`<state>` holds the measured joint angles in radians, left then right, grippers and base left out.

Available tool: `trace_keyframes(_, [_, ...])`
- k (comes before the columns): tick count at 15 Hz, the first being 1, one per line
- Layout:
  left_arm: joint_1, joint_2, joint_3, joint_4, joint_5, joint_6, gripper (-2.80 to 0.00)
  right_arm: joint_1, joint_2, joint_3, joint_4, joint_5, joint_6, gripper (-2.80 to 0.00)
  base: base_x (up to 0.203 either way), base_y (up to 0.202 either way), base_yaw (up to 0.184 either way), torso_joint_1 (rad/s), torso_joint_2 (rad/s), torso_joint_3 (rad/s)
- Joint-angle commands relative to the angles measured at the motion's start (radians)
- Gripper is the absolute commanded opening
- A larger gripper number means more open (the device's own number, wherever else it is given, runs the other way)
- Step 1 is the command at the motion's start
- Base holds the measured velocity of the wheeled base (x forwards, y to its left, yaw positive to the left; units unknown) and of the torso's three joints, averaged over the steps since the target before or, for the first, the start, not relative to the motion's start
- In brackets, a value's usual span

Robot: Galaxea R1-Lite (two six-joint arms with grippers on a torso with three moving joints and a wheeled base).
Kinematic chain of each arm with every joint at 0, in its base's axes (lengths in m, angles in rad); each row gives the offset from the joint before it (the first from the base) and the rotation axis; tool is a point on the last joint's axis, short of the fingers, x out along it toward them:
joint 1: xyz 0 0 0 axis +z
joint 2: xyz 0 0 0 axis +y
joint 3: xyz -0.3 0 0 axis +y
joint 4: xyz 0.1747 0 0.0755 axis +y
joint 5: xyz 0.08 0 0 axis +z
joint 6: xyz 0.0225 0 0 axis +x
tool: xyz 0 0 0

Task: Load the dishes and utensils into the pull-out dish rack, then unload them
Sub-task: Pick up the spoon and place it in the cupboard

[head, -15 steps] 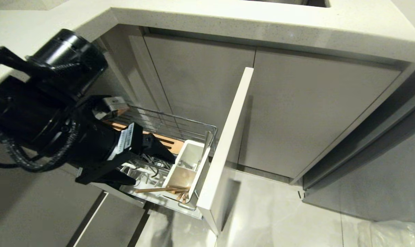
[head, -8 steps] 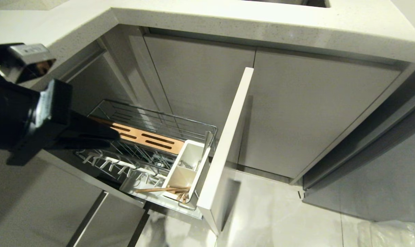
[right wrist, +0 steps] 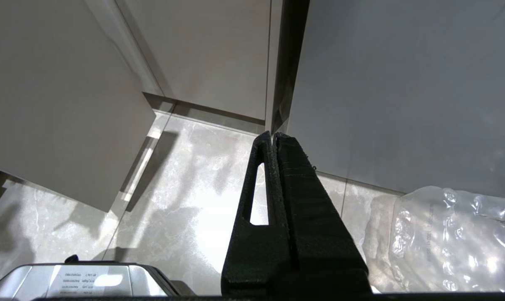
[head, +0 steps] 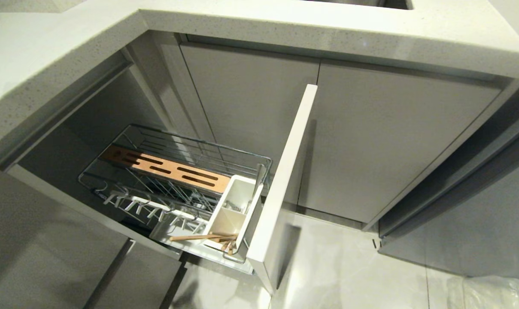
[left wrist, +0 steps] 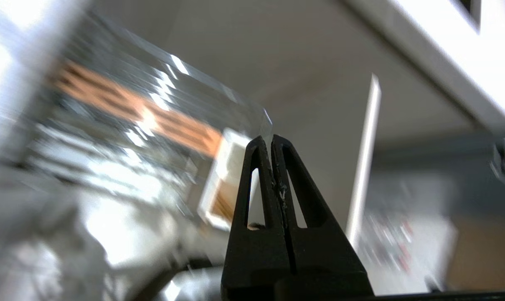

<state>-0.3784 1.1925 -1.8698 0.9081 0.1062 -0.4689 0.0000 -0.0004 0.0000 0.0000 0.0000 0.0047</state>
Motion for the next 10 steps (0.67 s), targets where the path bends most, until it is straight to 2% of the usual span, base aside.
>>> trace_keyframes(1, [0.103, -0.014, -0.052, 0.002, 0.002, 0.031, -2.8, 0.0, 0.0, 0.0, 0.0, 0.0, 0.0, -2.8, 0.0, 0.0, 0.0, 0.0, 0.0, 0.0])
trace_keyframes(3, [0.267, -0.022, -0.067, -0.009, 0.005, 0.105, -2.8, 0.0, 0.0, 0.0, 0.0, 0.0, 0.0, -2.8, 0.0, 0.0, 0.0, 0.0, 0.0, 0.0])
trace_keyframes(6, [0.514, -0.033, -0.072, -0.012, 0.007, 0.167, -2.8, 0.0, 0.0, 0.0, 0.0, 0.0, 0.0, -2.8, 0.0, 0.0, 0.0, 0.0, 0.0, 0.0])
trace_keyframes(10, [0.775, -0.036, -0.069, 0.011, 0.007, 0.238, -2.8, 0.0, 0.0, 0.0, 0.0, 0.0, 0.0, -2.8, 0.0, 0.0, 0.0, 0.0, 0.0, 0.0])
